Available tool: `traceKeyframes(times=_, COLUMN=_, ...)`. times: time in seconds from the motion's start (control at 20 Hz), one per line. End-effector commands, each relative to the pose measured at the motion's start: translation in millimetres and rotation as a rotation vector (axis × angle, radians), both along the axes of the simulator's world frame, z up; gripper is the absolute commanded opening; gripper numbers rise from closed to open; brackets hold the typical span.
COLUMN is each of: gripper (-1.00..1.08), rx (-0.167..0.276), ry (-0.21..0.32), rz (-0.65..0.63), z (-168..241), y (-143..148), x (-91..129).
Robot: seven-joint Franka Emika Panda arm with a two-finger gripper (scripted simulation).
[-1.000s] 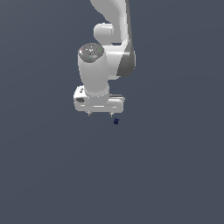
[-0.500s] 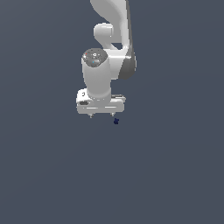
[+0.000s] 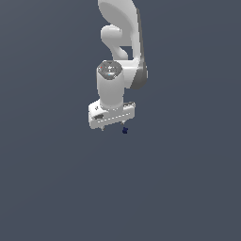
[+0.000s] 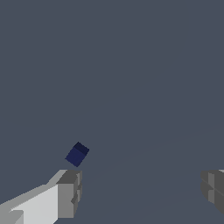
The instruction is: Pick up the object and move it to a goal position.
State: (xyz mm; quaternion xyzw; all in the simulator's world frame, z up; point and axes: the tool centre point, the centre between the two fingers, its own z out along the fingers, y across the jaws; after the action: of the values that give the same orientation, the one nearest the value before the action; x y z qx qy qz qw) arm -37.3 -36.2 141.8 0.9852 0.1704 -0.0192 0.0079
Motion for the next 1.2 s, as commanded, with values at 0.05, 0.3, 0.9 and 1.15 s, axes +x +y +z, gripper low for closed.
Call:
traceKeyframes(times=0.05, gripper=1.0, rx=0.0, ry=0.0, rz=0.12, z=-12, y=6, x=-6)
traceKeyframes(times=0.3, gripper=1.0, rx=0.002, ry=0.0, rz=0.292, z=-28, y=16, x=-15)
traceKeyframes(times=0.9, gripper=1.0, rx=0.02, ry=-0.008, rz=0.703, z=-61, y=43, x=-40)
traceKeyframes(times=1.15, gripper=1.0, rx=0.028, ry=-0.014, rz=0.833, z=-70, y=53, x=-48)
